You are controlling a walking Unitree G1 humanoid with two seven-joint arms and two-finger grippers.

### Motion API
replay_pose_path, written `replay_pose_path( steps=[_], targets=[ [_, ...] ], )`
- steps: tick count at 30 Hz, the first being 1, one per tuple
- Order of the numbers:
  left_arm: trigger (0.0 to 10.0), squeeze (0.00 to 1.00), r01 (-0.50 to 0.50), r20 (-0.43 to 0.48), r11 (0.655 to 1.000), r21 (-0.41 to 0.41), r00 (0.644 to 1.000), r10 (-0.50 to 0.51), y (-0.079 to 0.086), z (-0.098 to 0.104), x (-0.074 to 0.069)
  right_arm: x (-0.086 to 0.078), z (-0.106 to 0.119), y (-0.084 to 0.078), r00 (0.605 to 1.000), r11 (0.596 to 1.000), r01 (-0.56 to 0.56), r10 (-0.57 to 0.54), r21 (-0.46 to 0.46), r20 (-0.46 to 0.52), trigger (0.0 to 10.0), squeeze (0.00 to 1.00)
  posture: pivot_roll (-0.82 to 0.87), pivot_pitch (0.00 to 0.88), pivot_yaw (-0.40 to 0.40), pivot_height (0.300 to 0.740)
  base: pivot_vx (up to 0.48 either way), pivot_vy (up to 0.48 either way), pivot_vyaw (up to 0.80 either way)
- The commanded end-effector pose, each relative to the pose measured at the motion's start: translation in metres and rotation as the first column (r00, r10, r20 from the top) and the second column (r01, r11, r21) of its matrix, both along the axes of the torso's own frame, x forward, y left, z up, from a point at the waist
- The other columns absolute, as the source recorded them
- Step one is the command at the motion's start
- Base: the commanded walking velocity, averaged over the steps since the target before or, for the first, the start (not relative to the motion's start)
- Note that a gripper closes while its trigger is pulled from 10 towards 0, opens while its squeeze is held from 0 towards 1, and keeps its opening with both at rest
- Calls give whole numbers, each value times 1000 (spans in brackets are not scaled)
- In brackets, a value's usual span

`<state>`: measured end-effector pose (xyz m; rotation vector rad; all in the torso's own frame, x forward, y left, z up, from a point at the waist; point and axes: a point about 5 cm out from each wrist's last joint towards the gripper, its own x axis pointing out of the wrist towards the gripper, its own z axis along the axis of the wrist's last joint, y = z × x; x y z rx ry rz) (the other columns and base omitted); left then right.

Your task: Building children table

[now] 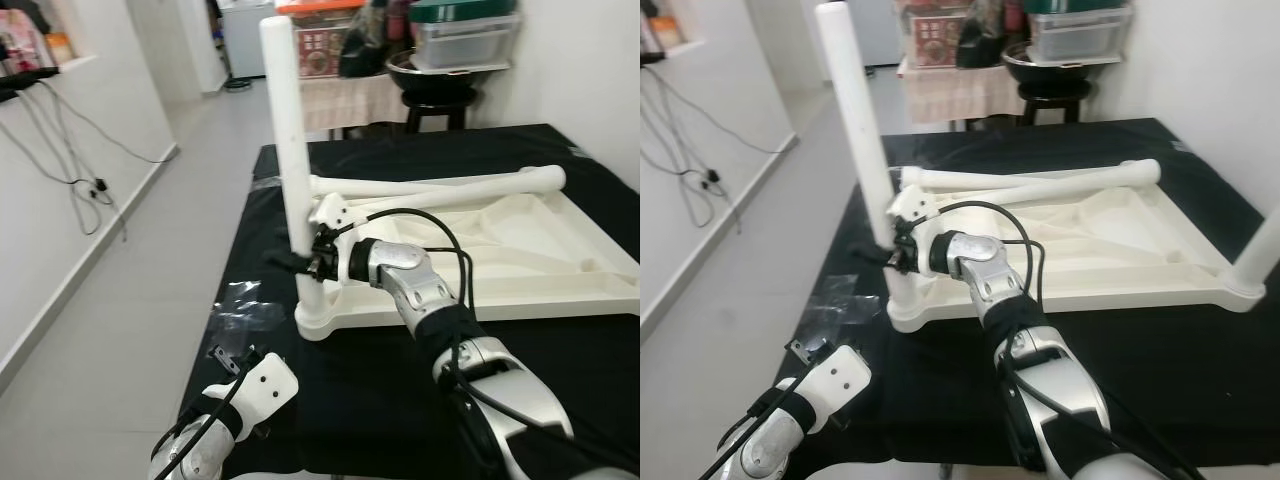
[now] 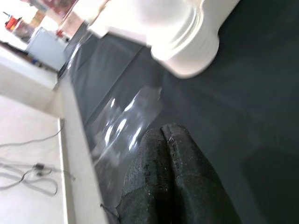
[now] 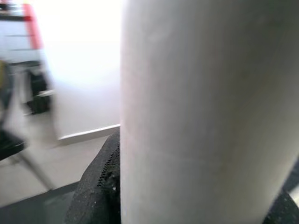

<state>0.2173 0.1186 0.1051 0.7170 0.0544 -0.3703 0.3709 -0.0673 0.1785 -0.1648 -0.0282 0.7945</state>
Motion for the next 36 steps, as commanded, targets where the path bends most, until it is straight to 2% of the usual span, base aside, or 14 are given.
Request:
replay_pose_path(
  steps=[1,5,7,10,14,15,18,19,24,27,28,29,30,36],
  targets=[
    [10000,0,-10,12,1000,6,1000,10,3,3,-1,-5,-20,-25,932,932,362,-363,-22,-24,0,0,-79,17,54,740,0,0,0],
    [10000,0,0,18,1000,9,1000,0,4,4,0,-40,-47,-15,921,921,386,-388,-46,-26,0,0,-101,22,67,740,0,0,0],
    [10000,0,3,19,1000,7,1000,-3,4,5,1,-42,-48,-9,931,931,362,-364,-43,-25,0,0,-102,11,77,740,0,0,0],
    [10000,0,-84,131,983,-165,986,106,15,31,9,-19,-24,-4,932,932,360,-359,-34,43,0,0,-82,4,52,740,0,0,0],
    [10000,0,-80,153,944,-321,979,136,19,47,14,-14,-16,-2,934,934,355,-352,-47,52,157,0,-73,3,43,740,0,0,0],
    [10000,0,-70,156,931,-358,979,134,20,50,14,-15,-14,-1,935,934,354,-351,-49,51,10000,0,-73,3,43,740,0,0,0],
    [10000,0,-94,153,891,-444,972,179,22,55,16,-14,-10,1,946,946,324,-323,-28,39,10000,0,-75,4,40,740,0,0,0],
    [10000,0,-116,139,880,-461,970,200,23,55,18,-15,-7,4,964,964,266,-266,-22,23,10000,1000,-79,5,40,740,0,0,0],
    [10000,0,-109,158,885,-452,967,200,19,54,20,-17,6,11,998,998,54,-54,24,15,10000,1000,-85,6,38,740,0,0,0],
    [10000,0,-47,127,867,-497,984,126,9,51,23,-12,16,12,979,980,-198,197,6,42,10000,1000,-84,2,33,740,0,0,0],
    [10000,0,-25,110,854,-519,989,96,7,50,24,-9,19,12,964,965,-261,262,-30,48,10000,275,-79,1,28,740,0,0,0],
    [10000,0,-25,110,854,-519,989,96,7,50,24,-9,19,12,964,965,-261,262,-30,48,10000,275,-79,1,28,740,0,0,0],
    [10000,0,-13,101,846,-533,992,79,7,49,24,-7,20,12,954,955,-293,296,-55,50,10000,59,-78,1,28,740,0,0,0],
    [10000,0,44,98,810,-585,995,16,3,49,23,-4,20,18,891,885,-454,453,-102,-39,10000,0,-58,0,35,740,0,0,0]
  ],
)
